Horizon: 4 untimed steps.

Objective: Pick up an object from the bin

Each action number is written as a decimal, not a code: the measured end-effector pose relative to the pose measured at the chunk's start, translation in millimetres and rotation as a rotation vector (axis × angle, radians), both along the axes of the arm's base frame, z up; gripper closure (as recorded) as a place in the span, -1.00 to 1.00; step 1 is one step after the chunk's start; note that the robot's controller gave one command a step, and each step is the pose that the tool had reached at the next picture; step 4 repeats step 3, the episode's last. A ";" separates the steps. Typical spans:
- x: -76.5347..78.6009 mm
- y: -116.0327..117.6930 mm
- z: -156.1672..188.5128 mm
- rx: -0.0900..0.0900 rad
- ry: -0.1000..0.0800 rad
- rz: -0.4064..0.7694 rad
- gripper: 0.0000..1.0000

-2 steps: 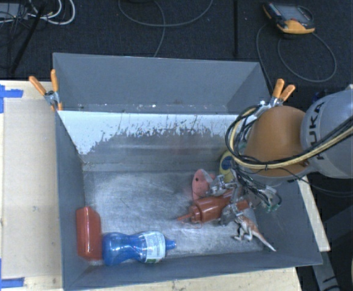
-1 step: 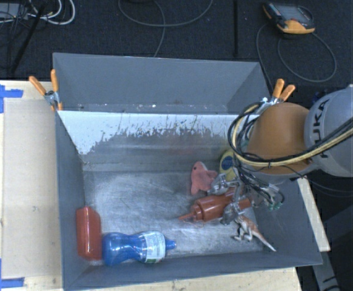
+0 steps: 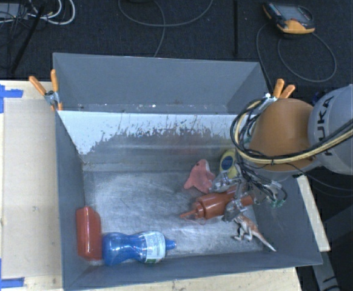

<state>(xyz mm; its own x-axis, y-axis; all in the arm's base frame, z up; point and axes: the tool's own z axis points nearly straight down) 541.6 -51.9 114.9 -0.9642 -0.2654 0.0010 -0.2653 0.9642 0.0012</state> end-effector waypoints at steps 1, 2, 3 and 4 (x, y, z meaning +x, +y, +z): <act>0.3 0.3 10.7 0.000 -0.001 0.001 1.00; 0.3 0.6 19.6 0.000 -0.001 0.001 1.00; 0.6 0.7 27.6 0.000 -0.002 0.002 1.00; 0.6 0.7 27.6 0.000 -0.002 0.002 1.00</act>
Offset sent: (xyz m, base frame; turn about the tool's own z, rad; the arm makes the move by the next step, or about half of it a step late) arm 0.0001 0.0000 0.0419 0.0000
